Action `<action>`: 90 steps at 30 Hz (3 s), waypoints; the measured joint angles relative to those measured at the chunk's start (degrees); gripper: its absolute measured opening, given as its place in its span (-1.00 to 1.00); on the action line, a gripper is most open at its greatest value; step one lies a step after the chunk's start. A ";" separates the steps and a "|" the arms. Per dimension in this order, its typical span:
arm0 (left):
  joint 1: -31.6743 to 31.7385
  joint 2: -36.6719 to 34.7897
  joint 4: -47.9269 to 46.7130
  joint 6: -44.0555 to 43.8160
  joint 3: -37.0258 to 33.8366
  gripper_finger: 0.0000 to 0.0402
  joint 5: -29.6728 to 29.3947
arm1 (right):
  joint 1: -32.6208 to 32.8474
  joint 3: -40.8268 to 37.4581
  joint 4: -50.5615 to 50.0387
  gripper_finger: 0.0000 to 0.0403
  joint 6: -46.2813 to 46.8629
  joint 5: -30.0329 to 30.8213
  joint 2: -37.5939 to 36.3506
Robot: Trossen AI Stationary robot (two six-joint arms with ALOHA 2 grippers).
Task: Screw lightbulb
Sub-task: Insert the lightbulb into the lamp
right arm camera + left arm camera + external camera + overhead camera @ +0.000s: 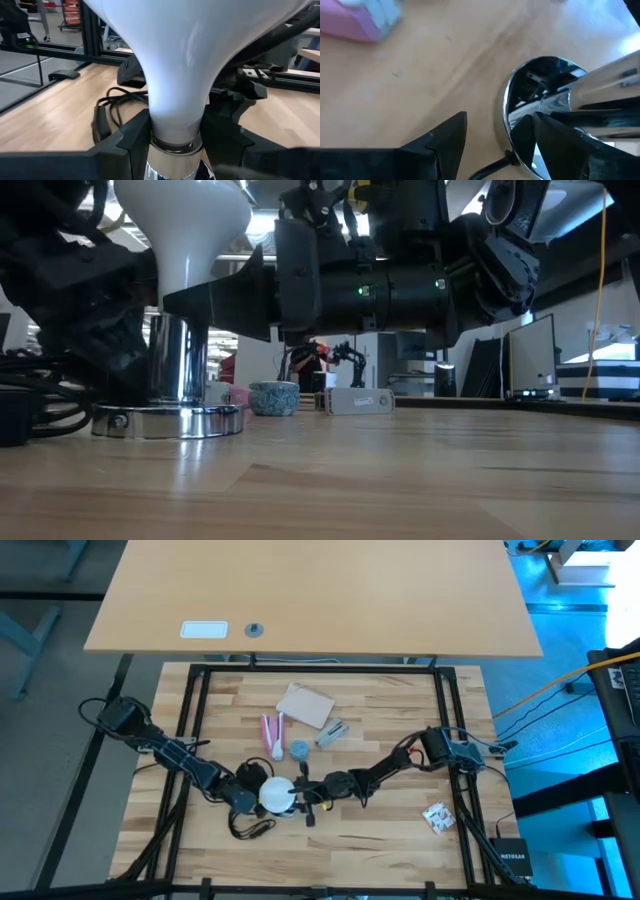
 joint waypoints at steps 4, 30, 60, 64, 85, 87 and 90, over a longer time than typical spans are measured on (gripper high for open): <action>-0.99 0.00 0.12 -0.70 0.02 0.10 1.14 | 0.10 0.00 0.01 -0.18 0.00 -0.09 0.00; -6.02 0.15 -0.56 -9.13 2.63 0.10 6.27 | -0.11 0.00 0.01 -0.18 -0.19 1.27 0.00; -0.03 -5.44 -11.17 -6.39 2.56 0.10 -9.15 | -0.05 0.00 0.14 -0.18 -0.08 0.37 0.00; 0.77 -4.44 -8.22 -4.14 2.54 0.10 -8.90 | -0.05 0.00 0.36 -0.18 -0.09 0.37 -0.02; 0.68 -2.19 -9.34 -4.92 2.54 0.10 -5.29 | -0.03 0.02 -0.02 -0.18 -0.08 0.39 -0.02; 0.64 -2.19 -9.34 -4.90 2.54 0.10 -4.96 | -0.03 0.02 -0.06 -0.18 -0.08 0.40 -0.02; 0.65 -2.19 -9.35 -4.99 2.54 0.10 -4.18 | -0.03 0.02 -0.13 -0.18 -0.08 0.41 -0.02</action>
